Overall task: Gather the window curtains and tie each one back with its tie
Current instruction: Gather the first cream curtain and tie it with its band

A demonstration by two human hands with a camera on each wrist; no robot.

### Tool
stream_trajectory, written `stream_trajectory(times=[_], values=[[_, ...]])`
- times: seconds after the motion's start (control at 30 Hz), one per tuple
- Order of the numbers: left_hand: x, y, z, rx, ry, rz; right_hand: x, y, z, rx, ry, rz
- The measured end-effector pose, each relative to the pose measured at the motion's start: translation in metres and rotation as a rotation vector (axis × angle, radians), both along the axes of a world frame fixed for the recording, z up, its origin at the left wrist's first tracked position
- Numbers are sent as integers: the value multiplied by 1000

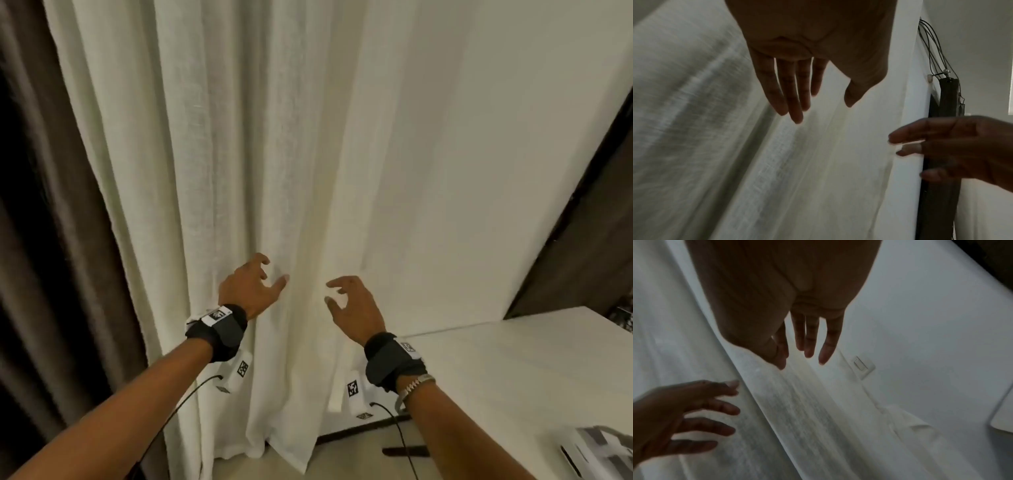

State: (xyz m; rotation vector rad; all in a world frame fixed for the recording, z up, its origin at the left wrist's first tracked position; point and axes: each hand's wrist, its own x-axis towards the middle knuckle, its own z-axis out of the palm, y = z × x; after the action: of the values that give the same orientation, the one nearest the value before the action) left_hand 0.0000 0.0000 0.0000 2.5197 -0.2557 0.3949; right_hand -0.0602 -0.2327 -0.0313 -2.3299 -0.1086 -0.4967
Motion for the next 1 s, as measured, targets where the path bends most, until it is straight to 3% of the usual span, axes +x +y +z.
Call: stream_trajectory(times=[0.13,0.27,0.43,0.6,0.77,0.9,1.0], values=[[24,-35,-2,-101,-72,145,33,-13,26,254,-320,-310],[50,-55,4,-142,-101,244,71,-17,37,309,-447,-507],[69,-57,-3,-205,-209,241,104,-19,45,566,-86,-138],[60,-66,-16,-286,-256,92,115,0,43,580,-49,36],[44,-78,-13,-166,-281,-63,108,27,52,705,-18,332],[35,-70,-6,-61,-271,-145,117,39,50,643,-70,257],[31,-52,-2,-69,-604,-24,131,39,48,637,-67,135]])
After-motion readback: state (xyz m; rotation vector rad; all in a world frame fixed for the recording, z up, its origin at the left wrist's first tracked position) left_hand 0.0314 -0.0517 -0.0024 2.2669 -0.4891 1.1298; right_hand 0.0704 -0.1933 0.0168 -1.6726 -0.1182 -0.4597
